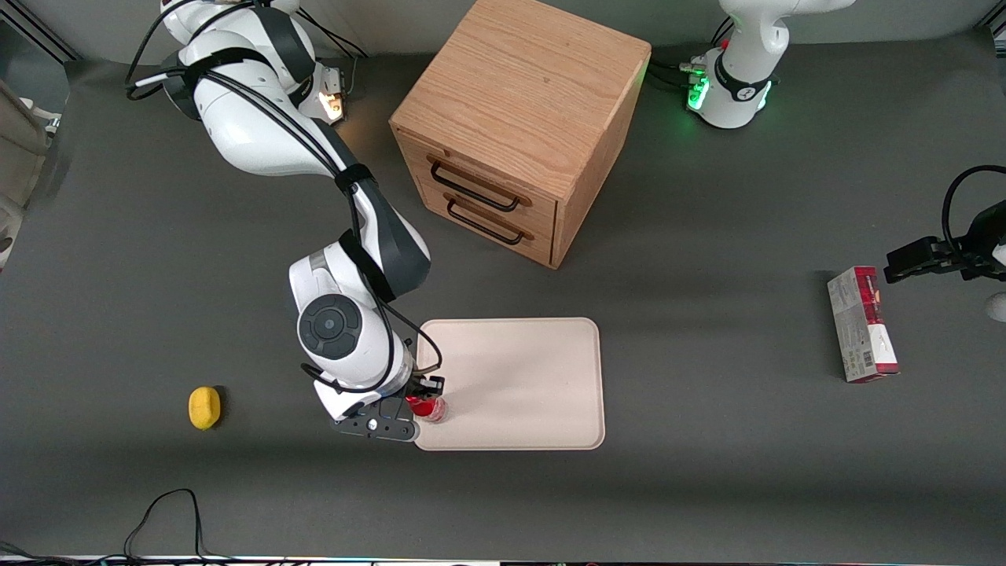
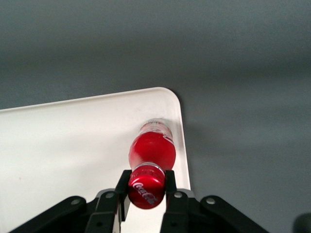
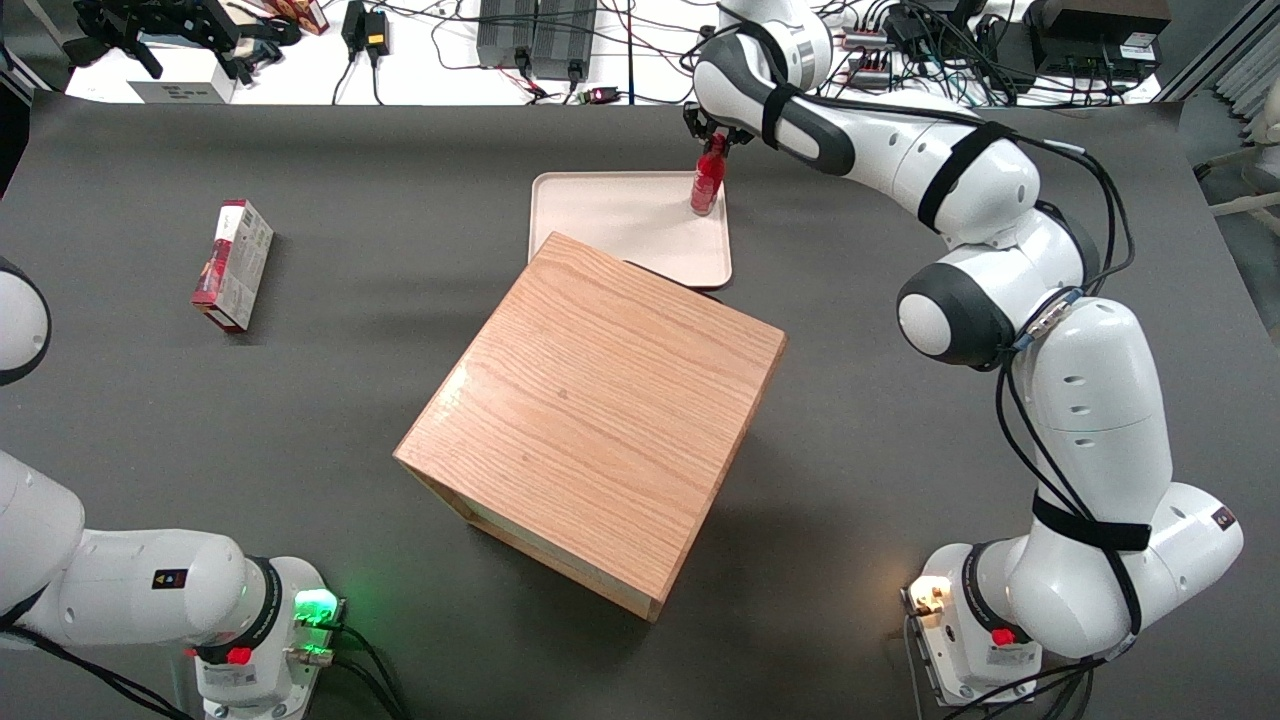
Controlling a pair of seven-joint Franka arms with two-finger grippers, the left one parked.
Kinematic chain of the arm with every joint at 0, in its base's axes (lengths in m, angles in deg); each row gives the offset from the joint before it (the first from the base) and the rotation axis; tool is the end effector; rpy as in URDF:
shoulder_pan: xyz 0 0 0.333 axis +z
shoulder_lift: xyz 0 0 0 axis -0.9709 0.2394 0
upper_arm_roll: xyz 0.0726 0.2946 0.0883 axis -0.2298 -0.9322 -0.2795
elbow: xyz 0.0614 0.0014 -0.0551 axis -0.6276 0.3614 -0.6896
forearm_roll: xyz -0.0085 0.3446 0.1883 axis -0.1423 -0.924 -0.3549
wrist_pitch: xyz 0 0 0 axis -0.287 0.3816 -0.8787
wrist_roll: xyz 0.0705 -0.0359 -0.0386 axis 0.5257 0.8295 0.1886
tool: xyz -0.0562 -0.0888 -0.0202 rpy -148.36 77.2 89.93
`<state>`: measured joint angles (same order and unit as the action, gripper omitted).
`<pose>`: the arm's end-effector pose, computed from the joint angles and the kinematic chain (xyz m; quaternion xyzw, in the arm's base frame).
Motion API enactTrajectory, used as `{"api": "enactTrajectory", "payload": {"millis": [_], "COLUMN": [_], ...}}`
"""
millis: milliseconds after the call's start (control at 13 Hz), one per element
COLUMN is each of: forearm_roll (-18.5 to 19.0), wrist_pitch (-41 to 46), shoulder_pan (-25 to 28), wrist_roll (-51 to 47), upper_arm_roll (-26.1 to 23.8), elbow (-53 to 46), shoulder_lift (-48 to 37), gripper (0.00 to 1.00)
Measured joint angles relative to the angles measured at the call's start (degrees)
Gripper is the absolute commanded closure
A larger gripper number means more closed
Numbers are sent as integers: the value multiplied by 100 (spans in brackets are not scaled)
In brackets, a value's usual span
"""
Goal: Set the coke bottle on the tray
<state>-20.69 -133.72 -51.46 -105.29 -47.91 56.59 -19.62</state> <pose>0.7154 0.3441 0.3386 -0.9962 0.0759 -0.0373 0.0208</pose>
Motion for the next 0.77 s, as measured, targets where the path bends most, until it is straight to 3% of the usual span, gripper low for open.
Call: {"api": "enactTrajectory", "payload": {"millis": [77,154,231,769], "forearm_roll": [1,2,2,2], "wrist_pitch": [-5,-6,-17,205], "shoulder_pan": [0,0,0,5], "wrist_roll": [0,0,-1,-8], "upper_arm_roll": [0,0,0,1], "elbow": [-8,-17,-26,-184], "shoulder_lift": [0,0,0,-62], "gripper": [62,4,0,0]}}
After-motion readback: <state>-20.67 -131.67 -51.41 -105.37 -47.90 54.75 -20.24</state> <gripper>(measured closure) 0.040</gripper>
